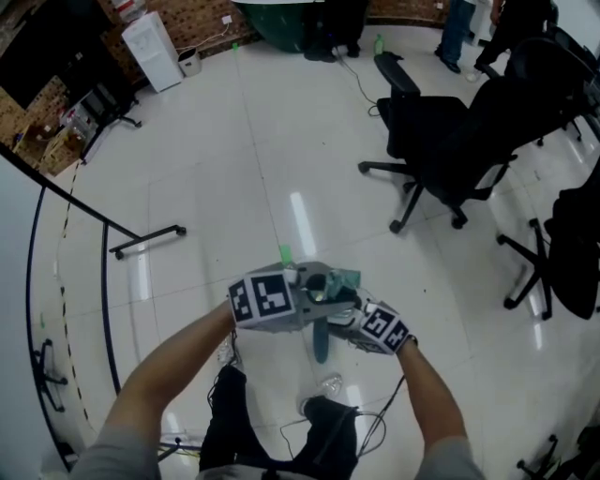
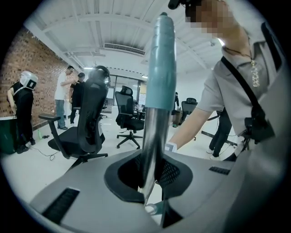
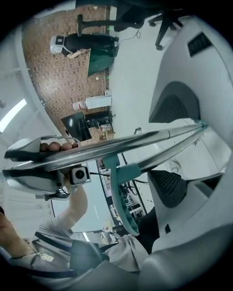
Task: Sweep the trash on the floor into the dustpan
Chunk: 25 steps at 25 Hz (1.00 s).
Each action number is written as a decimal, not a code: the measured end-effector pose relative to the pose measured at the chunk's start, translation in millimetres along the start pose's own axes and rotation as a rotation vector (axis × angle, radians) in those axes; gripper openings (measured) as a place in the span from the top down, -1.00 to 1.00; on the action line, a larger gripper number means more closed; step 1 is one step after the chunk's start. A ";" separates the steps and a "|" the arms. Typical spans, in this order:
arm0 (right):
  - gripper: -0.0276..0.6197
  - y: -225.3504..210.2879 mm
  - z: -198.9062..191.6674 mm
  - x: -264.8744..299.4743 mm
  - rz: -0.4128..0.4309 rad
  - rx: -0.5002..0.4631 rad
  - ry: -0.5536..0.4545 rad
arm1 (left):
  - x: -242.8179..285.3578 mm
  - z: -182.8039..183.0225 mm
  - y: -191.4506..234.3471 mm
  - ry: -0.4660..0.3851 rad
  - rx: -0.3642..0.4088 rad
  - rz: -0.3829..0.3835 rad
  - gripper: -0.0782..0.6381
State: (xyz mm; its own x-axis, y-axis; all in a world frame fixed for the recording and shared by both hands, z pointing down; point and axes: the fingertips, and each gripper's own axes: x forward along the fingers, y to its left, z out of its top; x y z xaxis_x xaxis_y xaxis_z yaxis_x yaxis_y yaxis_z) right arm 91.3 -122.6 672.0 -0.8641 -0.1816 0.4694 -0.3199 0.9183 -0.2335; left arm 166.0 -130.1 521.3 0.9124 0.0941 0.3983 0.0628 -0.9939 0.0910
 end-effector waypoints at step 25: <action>0.23 9.3 -2.7 11.8 0.076 -0.088 -0.003 | -2.7 -15.3 3.2 -0.055 -0.057 0.049 0.68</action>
State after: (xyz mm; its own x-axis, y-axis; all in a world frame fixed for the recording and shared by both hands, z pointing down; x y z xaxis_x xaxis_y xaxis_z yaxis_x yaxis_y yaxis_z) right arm 79.2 -115.2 677.7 -0.8857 -0.1107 0.4509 -0.2179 0.9567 -0.1932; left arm 157.6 -132.7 534.5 0.9347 0.0409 0.3531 -0.0039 -0.9921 0.1252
